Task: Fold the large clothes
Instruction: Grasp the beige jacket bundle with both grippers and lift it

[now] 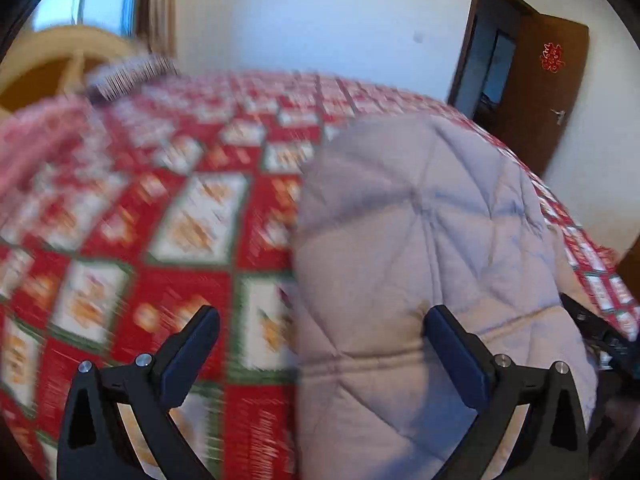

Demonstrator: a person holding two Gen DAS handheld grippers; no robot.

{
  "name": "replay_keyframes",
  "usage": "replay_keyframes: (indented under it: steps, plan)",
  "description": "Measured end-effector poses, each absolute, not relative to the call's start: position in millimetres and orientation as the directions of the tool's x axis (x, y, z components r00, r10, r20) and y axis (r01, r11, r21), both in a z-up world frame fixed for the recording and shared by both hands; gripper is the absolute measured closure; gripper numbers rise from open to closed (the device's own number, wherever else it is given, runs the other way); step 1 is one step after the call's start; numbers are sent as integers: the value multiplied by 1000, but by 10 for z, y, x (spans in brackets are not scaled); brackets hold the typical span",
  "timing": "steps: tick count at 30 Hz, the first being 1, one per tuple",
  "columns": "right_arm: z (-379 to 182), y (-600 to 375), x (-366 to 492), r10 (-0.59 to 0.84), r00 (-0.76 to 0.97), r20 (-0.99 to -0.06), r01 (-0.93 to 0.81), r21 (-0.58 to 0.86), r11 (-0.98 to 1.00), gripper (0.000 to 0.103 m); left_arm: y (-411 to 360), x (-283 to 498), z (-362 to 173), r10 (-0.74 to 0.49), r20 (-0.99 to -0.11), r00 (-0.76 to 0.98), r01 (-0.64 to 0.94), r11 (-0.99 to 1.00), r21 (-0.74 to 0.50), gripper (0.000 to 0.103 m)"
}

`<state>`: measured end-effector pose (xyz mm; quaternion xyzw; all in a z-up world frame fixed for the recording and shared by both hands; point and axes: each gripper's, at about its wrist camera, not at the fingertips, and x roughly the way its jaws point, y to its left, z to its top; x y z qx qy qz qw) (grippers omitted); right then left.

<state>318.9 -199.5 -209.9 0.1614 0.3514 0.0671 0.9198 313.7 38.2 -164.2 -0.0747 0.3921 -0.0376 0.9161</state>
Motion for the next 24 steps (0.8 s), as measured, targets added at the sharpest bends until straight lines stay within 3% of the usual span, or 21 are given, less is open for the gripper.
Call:
replay_keyframes:
  steps: [9, 14, 24]
  plan:
    - [-2271, -2024, 3301, 351, 701, -620, -39, 458, 888, 10, 90, 3283, -1718, -138, -728, 671, 41, 988, -150, 1]
    - [-2279, -2007, 3305, 370, 695, -617, -53, 468, 882, 10, 130, 3347, -1777, -198, -730, 654, 56, 975, -215, 1]
    - [-2322, -1990, 3300, 426, 674, -603, -92, 505, 858, 23, 92, 3366, -1808, -290, -708, 644, 127, 953, -275, 1]
